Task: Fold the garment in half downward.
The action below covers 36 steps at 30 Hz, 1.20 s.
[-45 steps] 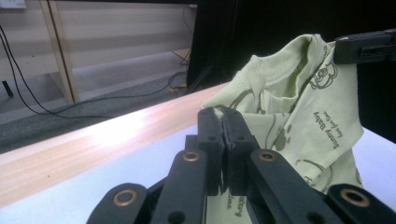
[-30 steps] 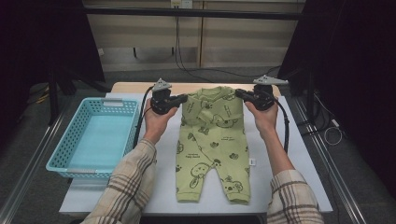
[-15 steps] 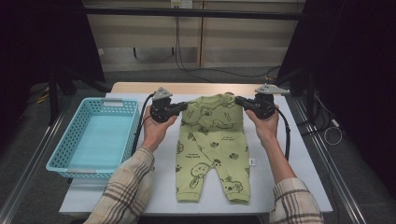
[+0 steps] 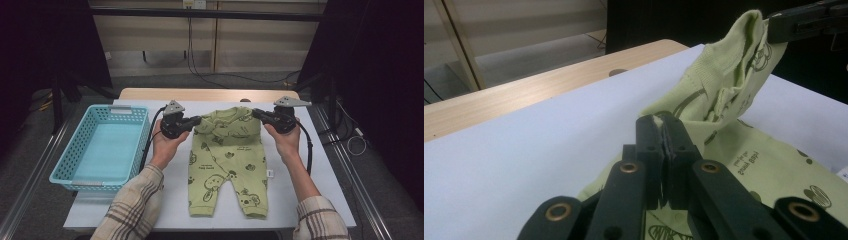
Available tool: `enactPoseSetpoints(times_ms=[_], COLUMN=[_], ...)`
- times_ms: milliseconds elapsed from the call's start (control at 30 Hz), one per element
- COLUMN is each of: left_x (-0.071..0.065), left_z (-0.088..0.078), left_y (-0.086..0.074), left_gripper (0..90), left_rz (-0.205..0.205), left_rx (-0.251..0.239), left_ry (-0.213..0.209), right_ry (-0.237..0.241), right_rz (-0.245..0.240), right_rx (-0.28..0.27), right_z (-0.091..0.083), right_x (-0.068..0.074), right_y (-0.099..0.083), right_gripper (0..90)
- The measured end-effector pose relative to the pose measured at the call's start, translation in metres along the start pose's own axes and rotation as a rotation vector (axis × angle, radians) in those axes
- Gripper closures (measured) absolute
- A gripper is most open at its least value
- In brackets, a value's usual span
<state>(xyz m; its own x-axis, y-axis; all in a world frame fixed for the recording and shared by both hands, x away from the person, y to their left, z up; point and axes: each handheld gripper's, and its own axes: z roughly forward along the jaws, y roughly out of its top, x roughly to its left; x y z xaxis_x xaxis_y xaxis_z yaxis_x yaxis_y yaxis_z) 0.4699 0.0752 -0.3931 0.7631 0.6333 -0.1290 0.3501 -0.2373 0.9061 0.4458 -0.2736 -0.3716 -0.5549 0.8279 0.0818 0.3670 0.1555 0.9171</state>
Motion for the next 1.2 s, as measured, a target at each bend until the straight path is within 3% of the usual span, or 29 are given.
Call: enactPoseSetpoints(times_ms=[433,1200], left_x=[-0.013,-0.020], left_z=[-0.009,-0.020], left_y=[-0.003,-0.012], left_gripper=[88.1,88.2], left_rz=[0.032,0.063], left_rx=[0.006,0.019], left_ry=[-0.028,-0.035], right_ry=[0.021,0.058], right_rz=[-0.018,-0.055], right_rx=[-0.008,0.022], right_z=[-0.013,-0.027], right_x=[0.006,0.021], right_y=[-0.009,-0.020], right_gripper=[87.6,87.6])
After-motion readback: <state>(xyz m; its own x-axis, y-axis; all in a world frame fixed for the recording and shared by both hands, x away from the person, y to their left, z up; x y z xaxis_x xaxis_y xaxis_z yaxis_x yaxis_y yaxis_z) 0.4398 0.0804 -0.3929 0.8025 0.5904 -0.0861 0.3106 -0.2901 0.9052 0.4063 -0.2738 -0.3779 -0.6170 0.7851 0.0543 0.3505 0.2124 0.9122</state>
